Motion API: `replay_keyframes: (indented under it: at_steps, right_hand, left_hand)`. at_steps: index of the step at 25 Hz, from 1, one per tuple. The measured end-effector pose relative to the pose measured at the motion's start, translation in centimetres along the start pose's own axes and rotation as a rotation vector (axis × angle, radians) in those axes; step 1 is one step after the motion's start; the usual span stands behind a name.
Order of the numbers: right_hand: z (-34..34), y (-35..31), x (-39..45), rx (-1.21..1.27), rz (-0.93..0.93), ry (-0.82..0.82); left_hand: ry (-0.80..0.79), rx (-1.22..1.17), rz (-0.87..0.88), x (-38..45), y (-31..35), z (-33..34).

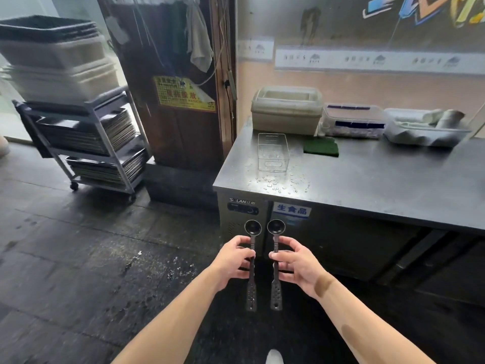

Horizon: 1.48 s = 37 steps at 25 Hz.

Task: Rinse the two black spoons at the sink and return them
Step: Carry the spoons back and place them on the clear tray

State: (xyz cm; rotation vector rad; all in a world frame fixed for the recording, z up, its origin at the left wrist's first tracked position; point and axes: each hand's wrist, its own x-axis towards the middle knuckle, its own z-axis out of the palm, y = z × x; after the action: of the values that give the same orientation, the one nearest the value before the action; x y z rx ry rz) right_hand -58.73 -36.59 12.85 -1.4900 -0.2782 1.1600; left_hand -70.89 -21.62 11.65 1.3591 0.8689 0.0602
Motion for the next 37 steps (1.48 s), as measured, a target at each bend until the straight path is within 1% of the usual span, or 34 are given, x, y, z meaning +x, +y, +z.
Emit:
replay_keyframes:
  at_steps: [10,18,22,26,37]
  right_hand:
    - [-6.7,-6.7,9.6,-0.005,0.054,-0.034]
    - [-10.6,-10.6,15.4,0.013,0.034,-0.05]
    - [-11.8,-12.0,18.8,0.034,0.013,-0.012]
    - [-12.0,-14.3,23.2,0.044,0.019,0.026]
    - [-9.4,-21.8,36.8,0.027,0.02,0.104]
  left_hand:
    - [0.062,0.023,-0.028,11.0,7.3,3.9]
    - [0.097,-0.039,-0.035,17.7,10.1,5.0]
    - [0.095,-0.071,-0.021,21.5,11.4,5.0]
    - [0.112,-0.104,-0.012,25.7,13.7,3.7]
    - [0.036,-0.091,-0.008,38.9,21.5,-2.7]
